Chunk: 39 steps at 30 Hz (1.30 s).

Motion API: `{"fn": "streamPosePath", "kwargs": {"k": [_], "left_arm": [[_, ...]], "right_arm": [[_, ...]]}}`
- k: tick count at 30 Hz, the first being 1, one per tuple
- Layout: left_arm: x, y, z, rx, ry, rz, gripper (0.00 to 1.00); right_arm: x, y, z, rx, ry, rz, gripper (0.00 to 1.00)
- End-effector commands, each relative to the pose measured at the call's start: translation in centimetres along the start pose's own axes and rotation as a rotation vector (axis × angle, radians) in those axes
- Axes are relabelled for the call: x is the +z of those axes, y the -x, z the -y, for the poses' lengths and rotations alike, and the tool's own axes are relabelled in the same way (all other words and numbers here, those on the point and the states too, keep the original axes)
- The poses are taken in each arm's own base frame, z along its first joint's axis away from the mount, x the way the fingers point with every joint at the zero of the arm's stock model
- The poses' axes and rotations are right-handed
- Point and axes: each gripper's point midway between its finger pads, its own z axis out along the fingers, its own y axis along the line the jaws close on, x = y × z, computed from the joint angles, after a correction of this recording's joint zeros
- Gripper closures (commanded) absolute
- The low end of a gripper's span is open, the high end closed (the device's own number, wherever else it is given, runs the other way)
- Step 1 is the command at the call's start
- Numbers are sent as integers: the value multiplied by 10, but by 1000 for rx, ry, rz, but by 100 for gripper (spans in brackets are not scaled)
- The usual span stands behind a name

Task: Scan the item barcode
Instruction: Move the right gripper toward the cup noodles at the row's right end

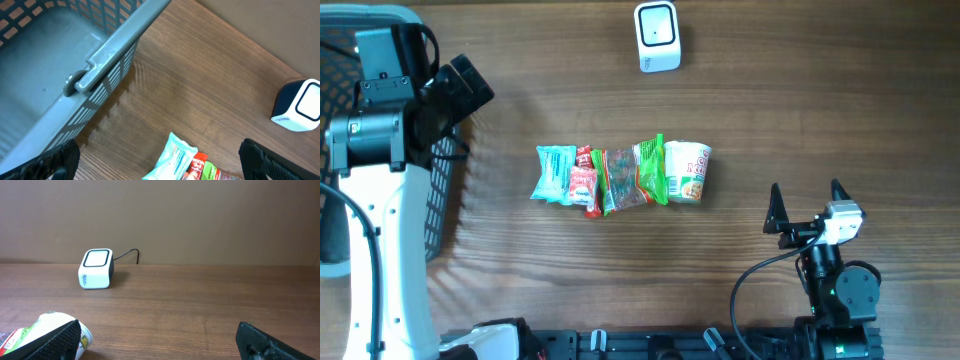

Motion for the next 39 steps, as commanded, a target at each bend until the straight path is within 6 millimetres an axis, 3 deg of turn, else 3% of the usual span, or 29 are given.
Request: {"fn": "streamPosePath", "kwargs": {"k": [1,17,20,27,31,34,37,39], "left_arm": [[-5,3,0,4,-14,10,0],[-5,3,0,4,-14,10,0],[-5,3,0,4,-14,10,0],[-5,3,0,4,-14,10,0],[-5,3,0,4,-14,10,0],[-5,3,0,4,-14,10,0],[-5,3,0,4,-14,10,0],[-5,3,0,4,-14,10,0]], "right_arm": [[0,2,-2,-17,8,9,0],[0,7,-3,-14,15,30,0],[-1,15,-10,122,61,46,0],[-17,67,-21,135,117,21,0],[-20,136,-28,135,140,-59,0],[-11,168,-45,127,221,-280,0],[12,179,-45,157,203,-596,0],[33,183,-49,199,215,-656,0]]}}
